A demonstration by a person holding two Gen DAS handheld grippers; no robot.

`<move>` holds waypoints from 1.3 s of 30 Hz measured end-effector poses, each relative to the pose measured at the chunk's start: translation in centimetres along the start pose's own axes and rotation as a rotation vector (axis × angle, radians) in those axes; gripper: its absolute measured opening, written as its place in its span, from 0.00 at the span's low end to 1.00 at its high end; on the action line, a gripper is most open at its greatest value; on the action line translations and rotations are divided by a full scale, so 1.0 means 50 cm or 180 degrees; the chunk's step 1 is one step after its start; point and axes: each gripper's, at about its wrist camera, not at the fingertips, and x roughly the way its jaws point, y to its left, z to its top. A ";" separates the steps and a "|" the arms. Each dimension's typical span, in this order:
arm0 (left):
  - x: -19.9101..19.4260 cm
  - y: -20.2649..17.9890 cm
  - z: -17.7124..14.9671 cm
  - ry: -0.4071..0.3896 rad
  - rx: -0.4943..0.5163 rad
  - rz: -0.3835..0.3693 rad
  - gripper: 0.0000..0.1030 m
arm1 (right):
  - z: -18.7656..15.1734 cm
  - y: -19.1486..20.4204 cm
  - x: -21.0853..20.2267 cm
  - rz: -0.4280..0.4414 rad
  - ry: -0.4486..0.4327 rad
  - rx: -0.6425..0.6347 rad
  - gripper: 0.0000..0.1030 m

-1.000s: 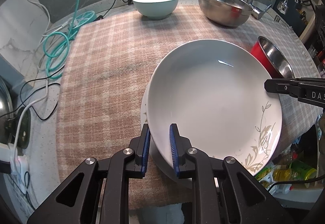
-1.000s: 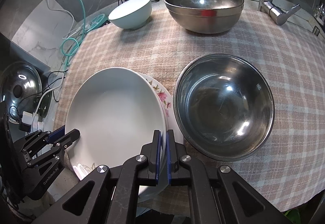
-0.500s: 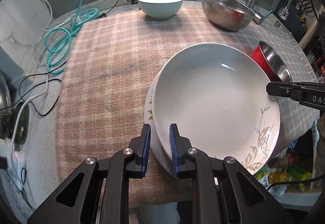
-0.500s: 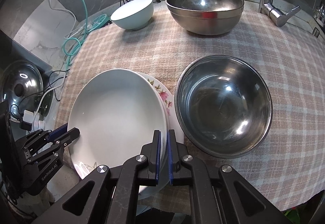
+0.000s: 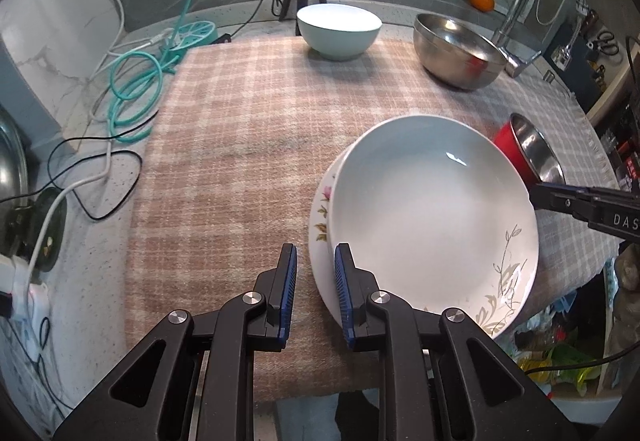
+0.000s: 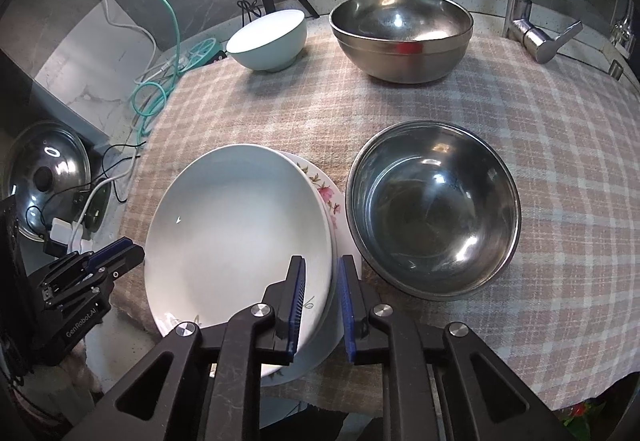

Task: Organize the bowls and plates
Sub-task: 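Open both grippers and pull them back from the plate stack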

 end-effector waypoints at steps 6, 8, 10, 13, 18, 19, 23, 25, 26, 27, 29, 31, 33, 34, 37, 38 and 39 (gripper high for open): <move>-0.031 0.040 0.003 -0.0118 -0.0228 -0.0043 0.17 | -0.013 -0.002 -0.036 0.0076 -0.0160 0.0049 0.16; -0.041 0.053 0.003 -0.0158 -0.0316 -0.0062 0.17 | -0.022 -0.003 -0.055 0.0051 -0.0269 0.0042 0.19; -0.050 0.064 0.005 -0.0200 -0.0382 -0.0091 0.17 | -0.031 -0.007 -0.073 0.0044 -0.0360 0.0043 0.22; -0.060 0.076 0.008 -0.0257 -0.0448 -0.0127 0.17 | -0.045 -0.018 -0.102 0.0007 -0.0512 0.0083 0.24; -0.071 0.093 0.015 -0.0347 -0.0582 -0.0253 0.17 | -0.063 -0.048 -0.141 0.0046 -0.0725 0.0257 0.39; -0.071 0.094 0.018 -0.0357 -0.0589 -0.0269 0.17 | -0.068 -0.056 -0.148 0.0043 -0.0773 0.0314 0.40; -0.071 0.093 0.023 -0.0384 -0.0575 -0.0354 0.17 | -0.083 -0.088 -0.172 -0.0023 -0.0965 0.0538 0.40; -0.070 0.091 0.027 -0.0392 -0.0558 -0.0404 0.18 | -0.089 -0.101 -0.180 -0.0062 -0.1015 0.0623 0.40; -0.070 0.090 0.028 -0.0396 -0.0552 -0.0424 0.18 | -0.092 -0.106 -0.184 -0.0073 -0.1027 0.0650 0.40; -0.069 0.088 0.030 -0.0398 -0.0543 -0.0450 0.18 | -0.093 -0.111 -0.188 -0.0098 -0.1043 0.0679 0.40; -0.068 0.081 0.034 -0.0394 -0.0509 -0.0488 0.18 | -0.097 -0.118 -0.195 -0.0151 -0.1072 0.0711 0.41; -0.064 0.074 0.039 -0.0385 -0.0485 -0.0514 0.18 | -0.098 -0.124 -0.201 -0.0231 -0.1083 0.0726 0.41; -0.061 0.068 0.043 -0.0373 -0.0461 -0.0550 0.18 | -0.099 -0.129 -0.206 -0.0289 -0.1092 0.0740 0.41; -0.060 0.063 0.046 -0.0368 -0.0444 -0.0562 0.18 | -0.097 -0.132 -0.208 -0.0322 -0.1093 0.0748 0.41; -0.059 0.051 0.053 -0.0362 -0.0413 -0.0581 0.18 | -0.091 -0.145 -0.212 -0.0398 -0.1055 0.0783 0.41; -0.059 0.047 0.055 -0.0360 -0.0407 -0.0579 0.18 | -0.087 -0.151 -0.212 -0.0399 -0.1031 0.0798 0.41; -0.059 0.043 0.057 -0.0361 -0.0406 -0.0577 0.18 | -0.084 -0.157 -0.213 -0.0394 -0.1014 0.0811 0.41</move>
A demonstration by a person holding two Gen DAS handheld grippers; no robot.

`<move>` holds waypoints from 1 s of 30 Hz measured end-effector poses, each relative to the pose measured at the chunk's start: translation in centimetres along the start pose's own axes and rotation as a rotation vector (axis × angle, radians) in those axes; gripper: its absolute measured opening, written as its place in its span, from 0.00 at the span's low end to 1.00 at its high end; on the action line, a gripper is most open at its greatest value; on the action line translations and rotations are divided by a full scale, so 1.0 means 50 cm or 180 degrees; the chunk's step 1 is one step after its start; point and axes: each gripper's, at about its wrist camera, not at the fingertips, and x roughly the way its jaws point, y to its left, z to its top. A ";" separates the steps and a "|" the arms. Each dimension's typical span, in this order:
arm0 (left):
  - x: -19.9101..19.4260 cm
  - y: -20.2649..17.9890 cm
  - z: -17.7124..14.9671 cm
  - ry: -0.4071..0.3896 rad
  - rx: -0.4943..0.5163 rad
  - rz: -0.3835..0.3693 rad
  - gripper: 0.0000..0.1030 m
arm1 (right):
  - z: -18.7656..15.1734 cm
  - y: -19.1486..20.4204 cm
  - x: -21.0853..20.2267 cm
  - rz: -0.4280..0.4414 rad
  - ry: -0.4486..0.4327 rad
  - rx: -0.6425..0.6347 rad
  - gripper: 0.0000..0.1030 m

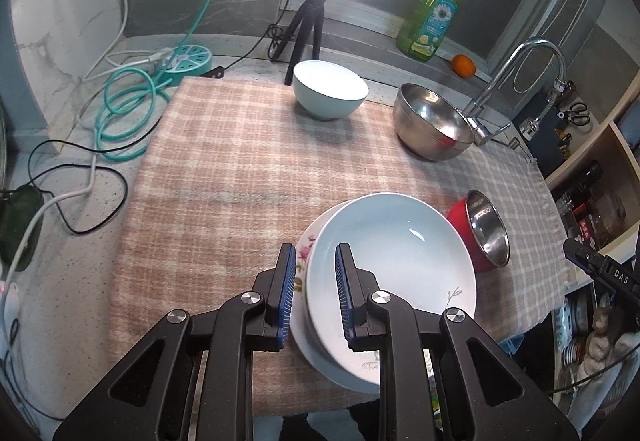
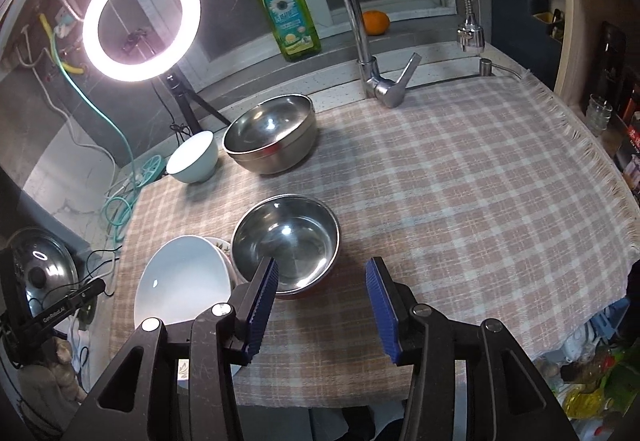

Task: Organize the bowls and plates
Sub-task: 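Open both grippers and pull them back from the plate stack, then move both open grippers to the rim of the stainless steel bowl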

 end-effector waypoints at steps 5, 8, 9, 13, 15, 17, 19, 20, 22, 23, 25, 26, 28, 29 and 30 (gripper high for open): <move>0.007 -0.018 0.009 0.0016 -0.0025 0.0000 0.18 | 0.027 -0.022 0.009 0.0038 0.0013 -0.0003 0.41; 0.010 -0.035 0.018 -0.0002 -0.0027 0.0039 0.18 | 0.048 -0.030 0.015 0.0090 0.0010 -0.0061 0.41; 0.011 -0.042 0.022 -0.0014 -0.0030 0.0053 0.18 | 0.059 -0.033 0.019 0.0119 0.0009 -0.0095 0.41; 0.016 -0.078 0.040 -0.0063 -0.0081 0.0098 0.18 | 0.103 -0.043 0.036 0.0232 0.0033 -0.0201 0.41; 0.023 -0.094 0.048 -0.0067 -0.0095 0.0117 0.18 | 0.129 -0.049 0.046 0.0300 0.0054 -0.0270 0.41; 0.032 -0.113 0.053 -0.0073 -0.0123 0.0138 0.18 | 0.156 -0.055 0.056 0.0318 0.0060 -0.0373 0.41; 0.042 -0.132 0.058 -0.0074 -0.0167 0.0152 0.18 | 0.179 -0.063 0.068 0.0369 0.0094 -0.0444 0.41; 0.048 -0.141 0.061 -0.0075 -0.0198 0.0156 0.18 | 0.193 -0.069 0.074 0.0399 0.0114 -0.0482 0.41; 0.061 -0.159 0.068 -0.0070 -0.0240 0.0180 0.18 | 0.219 -0.080 0.088 0.0451 0.0152 -0.0555 0.41; 0.066 -0.167 0.071 -0.0071 -0.0249 0.0197 0.18 | 0.230 -0.086 0.094 0.0472 0.0167 -0.0583 0.41; 0.076 -0.187 0.078 -0.0078 -0.0274 0.0222 0.18 | 0.256 -0.097 0.110 0.0536 0.0202 -0.0647 0.41; 0.080 -0.196 0.082 -0.0080 -0.0283 0.0230 0.18 | 0.267 -0.100 0.118 0.0561 0.0220 -0.0676 0.41; 0.093 -0.216 0.090 -0.0083 -0.0310 0.0244 0.18 | 0.289 -0.106 0.138 0.0623 0.0266 -0.0749 0.41; 0.098 -0.223 0.092 -0.0081 -0.0330 0.0241 0.18 | 0.300 -0.108 0.151 0.0671 0.0303 -0.0788 0.41; 0.106 -0.232 0.096 -0.0072 -0.0359 0.0232 0.18 | 0.309 -0.108 0.165 0.0712 0.0345 -0.0834 0.41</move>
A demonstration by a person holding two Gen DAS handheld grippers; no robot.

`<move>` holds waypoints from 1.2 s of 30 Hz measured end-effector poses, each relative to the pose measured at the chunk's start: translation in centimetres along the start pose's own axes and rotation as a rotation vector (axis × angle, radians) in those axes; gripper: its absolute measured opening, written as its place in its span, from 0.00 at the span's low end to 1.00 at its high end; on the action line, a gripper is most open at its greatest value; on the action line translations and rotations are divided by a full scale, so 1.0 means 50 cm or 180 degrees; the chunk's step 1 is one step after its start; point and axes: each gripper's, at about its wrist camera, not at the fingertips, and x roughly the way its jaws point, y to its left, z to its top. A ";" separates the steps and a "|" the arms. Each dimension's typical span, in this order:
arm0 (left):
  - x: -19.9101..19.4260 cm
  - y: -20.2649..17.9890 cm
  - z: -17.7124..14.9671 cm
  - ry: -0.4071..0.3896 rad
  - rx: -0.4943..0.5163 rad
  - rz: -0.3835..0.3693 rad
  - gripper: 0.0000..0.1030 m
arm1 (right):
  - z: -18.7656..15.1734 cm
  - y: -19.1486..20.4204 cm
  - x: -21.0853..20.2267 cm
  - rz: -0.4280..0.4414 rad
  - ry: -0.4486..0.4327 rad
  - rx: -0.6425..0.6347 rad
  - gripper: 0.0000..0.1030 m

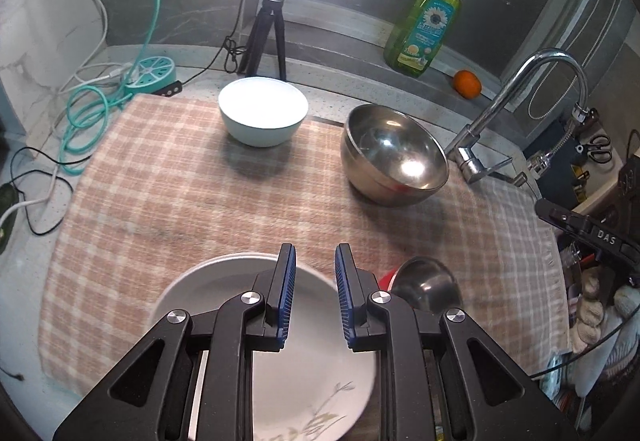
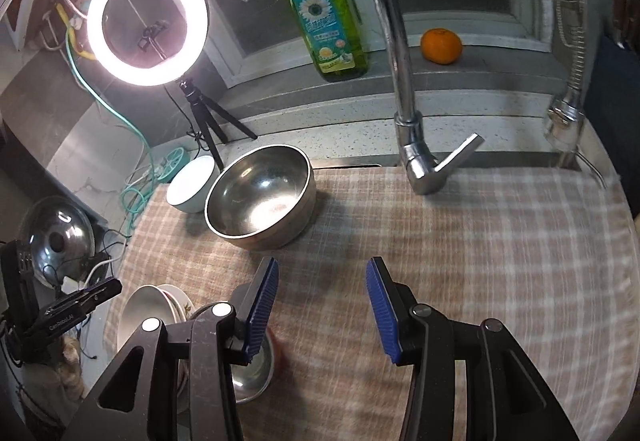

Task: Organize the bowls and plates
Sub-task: 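Move both open grippers to the rim of the stainless steel bowl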

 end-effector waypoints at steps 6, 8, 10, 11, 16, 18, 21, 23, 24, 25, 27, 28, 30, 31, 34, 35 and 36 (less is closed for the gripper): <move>0.037 -0.042 0.018 0.0024 -0.0163 -0.0021 0.18 | 0.046 -0.011 0.067 0.0245 0.0203 -0.0203 0.41; 0.050 -0.052 0.029 0.0022 -0.0226 -0.0050 0.18 | 0.060 -0.010 0.090 0.0326 0.0258 -0.0250 0.41; 0.062 -0.060 0.039 0.0003 -0.0280 -0.0039 0.18 | 0.073 -0.005 0.111 0.0369 0.0289 -0.0301 0.41; 0.069 -0.063 0.043 -0.0001 -0.0304 -0.0039 0.18 | 0.079 -0.002 0.122 0.0392 0.0303 -0.0319 0.41; 0.096 -0.068 0.064 0.0006 -0.0422 -0.0085 0.18 | 0.101 0.001 0.168 0.0486 0.0376 -0.0281 0.41; 0.107 -0.067 0.073 0.0007 -0.0465 -0.0087 0.18 | 0.108 -0.001 0.185 0.0504 0.0396 -0.0247 0.41; 0.120 -0.066 0.086 0.0004 -0.0512 -0.0073 0.18 | 0.117 0.001 0.202 0.0484 0.0397 -0.0242 0.40; 0.129 -0.068 0.092 0.0004 -0.0520 -0.0054 0.18 | 0.124 -0.003 0.211 0.0479 0.0406 -0.0235 0.40; 0.134 -0.068 0.095 0.0008 -0.0528 -0.0050 0.18 | 0.127 -0.004 0.216 0.0474 0.0410 -0.0236 0.39; 0.140 -0.068 0.098 0.0015 -0.0540 -0.0045 0.18 | 0.131 -0.004 0.222 0.0463 0.0412 -0.0239 0.39; 0.151 -0.067 0.104 0.0026 -0.0573 -0.0049 0.18 | 0.136 -0.006 0.232 0.0449 0.0418 -0.0240 0.35; 0.157 -0.066 0.106 0.0035 -0.0602 -0.0062 0.18 | 0.139 -0.006 0.238 0.0446 0.0432 -0.0237 0.34; 0.163 -0.066 0.111 0.0034 -0.0631 -0.0068 0.18 | 0.144 -0.007 0.250 0.0469 0.0461 -0.0216 0.32; 0.167 -0.066 0.113 0.0031 -0.0637 -0.0060 0.18 | 0.146 -0.007 0.256 0.0476 0.0477 -0.0217 0.31; 0.177 -0.064 0.119 0.0044 -0.0660 -0.0052 0.18 | 0.151 -0.009 0.268 0.0490 0.0514 -0.0206 0.31; 0.181 -0.063 0.121 0.0050 -0.0673 -0.0047 0.18 | 0.152 -0.009 0.273 0.0497 0.0527 -0.0203 0.30; 0.185 -0.062 0.122 0.0056 -0.0685 -0.0052 0.18 | 0.153 -0.009 0.276 0.0491 0.0537 -0.0206 0.29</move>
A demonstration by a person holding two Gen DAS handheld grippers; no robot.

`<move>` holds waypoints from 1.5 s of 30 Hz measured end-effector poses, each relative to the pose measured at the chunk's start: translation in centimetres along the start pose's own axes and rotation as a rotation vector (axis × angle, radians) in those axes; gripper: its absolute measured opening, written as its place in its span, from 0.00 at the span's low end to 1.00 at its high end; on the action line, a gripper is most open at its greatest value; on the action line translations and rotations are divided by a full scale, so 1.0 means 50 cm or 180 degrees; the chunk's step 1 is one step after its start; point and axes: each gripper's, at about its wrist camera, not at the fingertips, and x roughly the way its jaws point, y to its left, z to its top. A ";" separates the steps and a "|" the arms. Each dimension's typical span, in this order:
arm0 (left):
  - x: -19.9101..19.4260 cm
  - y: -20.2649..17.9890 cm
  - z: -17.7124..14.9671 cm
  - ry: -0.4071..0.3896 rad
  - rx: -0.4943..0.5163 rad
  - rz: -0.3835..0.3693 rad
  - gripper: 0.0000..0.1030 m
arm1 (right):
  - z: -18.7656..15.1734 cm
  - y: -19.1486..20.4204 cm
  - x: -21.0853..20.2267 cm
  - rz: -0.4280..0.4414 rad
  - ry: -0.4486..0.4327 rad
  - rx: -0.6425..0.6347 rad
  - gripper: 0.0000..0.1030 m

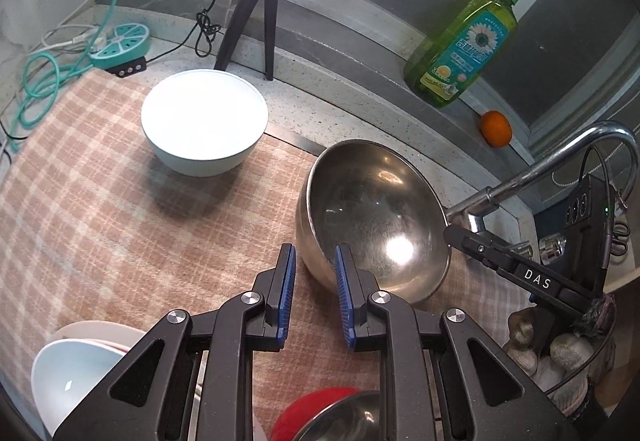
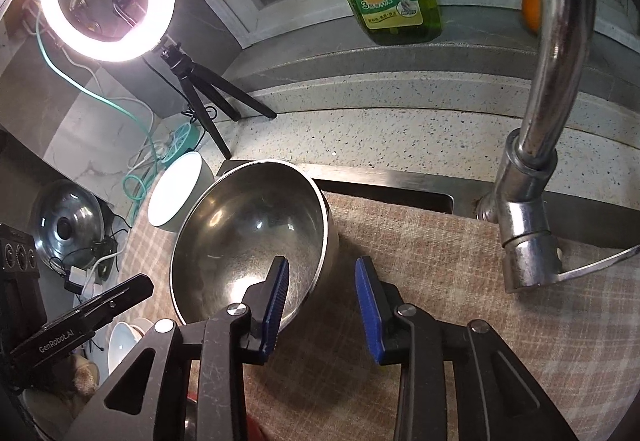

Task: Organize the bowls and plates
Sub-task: 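Close both grippers on the steel bowl rim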

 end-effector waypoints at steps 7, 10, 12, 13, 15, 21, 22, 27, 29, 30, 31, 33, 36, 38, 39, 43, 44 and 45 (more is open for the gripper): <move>0.025 -0.005 0.012 0.0026 0.0028 0.0033 0.18 | 0.010 -0.004 0.015 0.0027 0.0053 0.0035 0.26; 0.035 -0.007 0.015 0.0054 0.0051 0.0042 0.18 | 0.014 -0.003 0.021 0.0028 0.0068 0.0036 0.25; 0.042 -0.008 0.016 0.0082 0.0060 0.0043 0.18 | 0.016 -0.003 0.027 0.0019 0.0087 0.0027 0.23; 0.044 -0.009 0.016 0.0091 0.0069 0.0047 0.18 | 0.016 -0.003 0.030 0.0024 0.0101 0.0031 0.22; 0.051 -0.011 0.017 0.0115 0.0086 0.0055 0.18 | 0.015 -0.004 0.034 0.0035 0.0129 0.0037 0.19; 0.067 -0.007 0.018 0.0180 0.0072 0.0041 0.18 | 0.016 -0.003 0.046 0.0036 0.0187 0.0033 0.15; 0.070 -0.005 0.018 0.0196 0.0066 0.0031 0.18 | 0.016 -0.003 0.047 0.0038 0.0195 0.0030 0.14; 0.078 -0.005 0.018 0.0238 0.0077 -0.0010 0.18 | 0.017 0.001 0.048 0.0018 0.0203 0.0011 0.13; 0.079 -0.007 0.018 0.0230 0.0097 0.0005 0.18 | 0.017 0.002 0.048 0.0001 0.0203 0.0001 0.13; 0.079 -0.008 0.019 0.0231 0.0099 0.0005 0.18 | 0.017 0.003 0.049 -0.0008 0.0204 -0.0005 0.13; 0.079 -0.008 0.019 0.0234 0.0103 0.0006 0.18 | 0.017 0.005 0.048 -0.0021 0.0202 -0.0012 0.13; 0.079 -0.008 0.020 0.0238 0.0101 0.0001 0.17 | 0.016 0.006 0.048 -0.0036 0.0200 -0.0020 0.13; 0.079 -0.010 0.021 0.0242 0.0115 0.0008 0.17 | 0.016 0.008 0.046 -0.0046 0.0198 -0.0006 0.13; 0.077 -0.009 0.020 0.0245 0.0111 0.0001 0.17 | 0.015 0.009 0.044 -0.0052 0.0192 -0.0001 0.13; 0.076 -0.008 0.019 0.0247 0.0113 -0.0002 0.17 | 0.014 0.010 0.043 -0.0058 0.0190 -0.0003 0.13; 0.068 -0.006 0.017 0.0232 0.0126 -0.0017 0.17 | 0.009 0.012 0.039 -0.0058 0.0196 0.0018 0.13; 0.065 -0.006 0.016 0.0224 0.0129 -0.0018 0.17 | 0.007 0.012 0.037 -0.0058 0.0196 0.0019 0.13; 0.062 -0.005 0.015 0.0217 0.0134 -0.0018 0.17 | 0.005 0.014 0.035 -0.0061 0.0193 0.0018 0.13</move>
